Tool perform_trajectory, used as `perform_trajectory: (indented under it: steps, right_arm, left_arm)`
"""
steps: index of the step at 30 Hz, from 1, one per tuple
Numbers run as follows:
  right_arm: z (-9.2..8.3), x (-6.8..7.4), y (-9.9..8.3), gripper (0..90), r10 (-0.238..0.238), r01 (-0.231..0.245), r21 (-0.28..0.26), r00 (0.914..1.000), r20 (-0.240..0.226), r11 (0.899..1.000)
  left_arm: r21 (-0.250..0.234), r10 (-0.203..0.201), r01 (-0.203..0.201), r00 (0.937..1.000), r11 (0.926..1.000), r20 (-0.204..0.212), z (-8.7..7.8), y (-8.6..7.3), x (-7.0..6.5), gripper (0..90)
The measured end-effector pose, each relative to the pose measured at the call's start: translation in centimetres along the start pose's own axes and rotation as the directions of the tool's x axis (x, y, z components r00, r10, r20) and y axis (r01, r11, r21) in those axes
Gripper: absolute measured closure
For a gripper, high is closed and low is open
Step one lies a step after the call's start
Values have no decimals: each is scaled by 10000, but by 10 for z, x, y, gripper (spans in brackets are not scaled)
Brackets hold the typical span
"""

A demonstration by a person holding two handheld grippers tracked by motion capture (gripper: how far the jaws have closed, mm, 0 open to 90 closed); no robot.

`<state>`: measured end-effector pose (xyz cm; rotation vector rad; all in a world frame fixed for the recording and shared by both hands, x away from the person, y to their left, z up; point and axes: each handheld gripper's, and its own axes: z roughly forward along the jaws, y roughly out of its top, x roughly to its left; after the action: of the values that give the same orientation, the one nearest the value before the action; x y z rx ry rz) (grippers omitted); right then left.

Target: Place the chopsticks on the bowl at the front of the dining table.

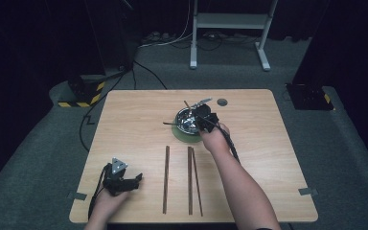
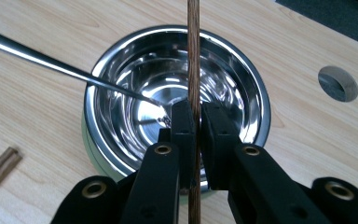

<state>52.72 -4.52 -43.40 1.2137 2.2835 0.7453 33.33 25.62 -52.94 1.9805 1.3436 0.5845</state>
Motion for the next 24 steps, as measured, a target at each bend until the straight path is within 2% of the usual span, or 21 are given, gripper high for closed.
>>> perform_trajectory:
  steps: [4,6,13,24]
  right_arm:
    - [4,0,8,842,-71,71,-8,9998,187,10000]
    - [6,-1,12,842,78,-77,-34,9998,164,10000]
    - [15,3,23,841,80,-80,41,9999,125,10000]
    - [29,11,27,841,361,-354,238,9989,-298,9991]
  left_arm:
    - [13,-12,12,10000,10000,10,0,0,0,145]
    - [12,-14,14,10000,10000,16,0,0,0,146]
    - [31,33,-33,10000,10000,32,0,0,0,145]
    - [32,39,-39,10000,10000,29,0,0,0,145]
